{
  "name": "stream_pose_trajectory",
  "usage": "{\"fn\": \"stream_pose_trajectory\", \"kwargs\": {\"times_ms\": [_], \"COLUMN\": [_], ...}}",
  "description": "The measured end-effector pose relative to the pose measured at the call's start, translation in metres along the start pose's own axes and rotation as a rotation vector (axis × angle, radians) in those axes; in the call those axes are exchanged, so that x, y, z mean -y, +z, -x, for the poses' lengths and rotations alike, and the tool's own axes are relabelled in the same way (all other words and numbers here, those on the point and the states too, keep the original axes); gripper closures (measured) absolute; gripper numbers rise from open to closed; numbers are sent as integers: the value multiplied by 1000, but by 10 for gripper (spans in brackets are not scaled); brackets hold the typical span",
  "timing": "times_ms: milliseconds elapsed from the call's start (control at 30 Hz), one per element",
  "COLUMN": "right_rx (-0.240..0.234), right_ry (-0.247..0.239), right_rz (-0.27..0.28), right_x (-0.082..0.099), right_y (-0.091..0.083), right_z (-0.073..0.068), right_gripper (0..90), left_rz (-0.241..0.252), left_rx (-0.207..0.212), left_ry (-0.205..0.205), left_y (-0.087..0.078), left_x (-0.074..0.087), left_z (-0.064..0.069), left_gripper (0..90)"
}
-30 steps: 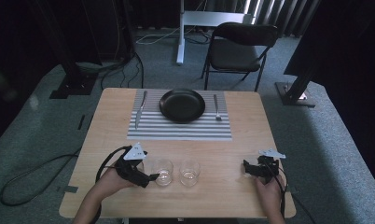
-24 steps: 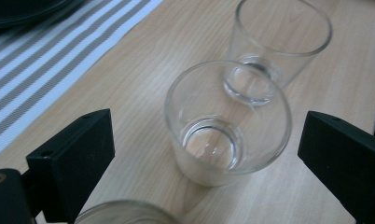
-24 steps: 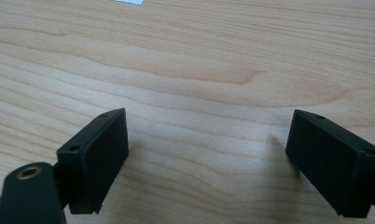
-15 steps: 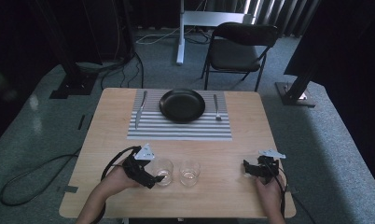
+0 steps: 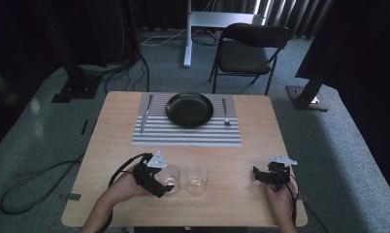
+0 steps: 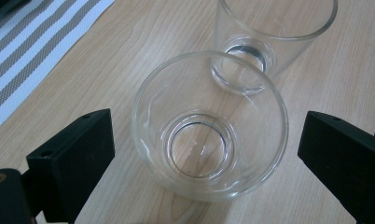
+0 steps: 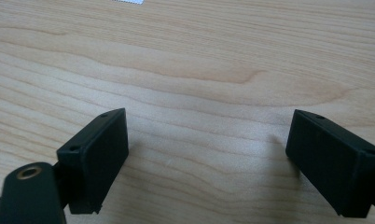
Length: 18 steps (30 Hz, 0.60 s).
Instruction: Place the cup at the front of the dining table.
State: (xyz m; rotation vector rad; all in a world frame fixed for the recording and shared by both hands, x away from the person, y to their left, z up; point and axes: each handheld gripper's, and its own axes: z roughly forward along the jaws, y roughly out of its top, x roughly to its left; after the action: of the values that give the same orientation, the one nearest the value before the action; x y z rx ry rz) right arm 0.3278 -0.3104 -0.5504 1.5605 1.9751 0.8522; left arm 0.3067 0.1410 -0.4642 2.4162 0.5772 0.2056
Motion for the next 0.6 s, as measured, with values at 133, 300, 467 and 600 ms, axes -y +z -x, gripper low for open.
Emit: {"fn": "stream_pose_trajectory", "kwargs": {"times_ms": [133,300,467,600], "right_rx": [0,0,0,0], "right_ry": [0,0,-1,-1], "right_rz": [0,0,0,0], "right_x": [0,0,0,0], "right_y": [0,0,0,0], "right_z": [0,0,0,0], "right_gripper": [123,123,123,124], "left_rz": [-30,-74,-124,-132], "left_rx": [-13,-18,-23,-28], "left_ry": [4,15,19,21], "left_y": [4,8,13,14], "left_x": [-3,-6,-7,-8], "left_z": [1,2,1,1], "left_gripper": [53,61,81,132]}}
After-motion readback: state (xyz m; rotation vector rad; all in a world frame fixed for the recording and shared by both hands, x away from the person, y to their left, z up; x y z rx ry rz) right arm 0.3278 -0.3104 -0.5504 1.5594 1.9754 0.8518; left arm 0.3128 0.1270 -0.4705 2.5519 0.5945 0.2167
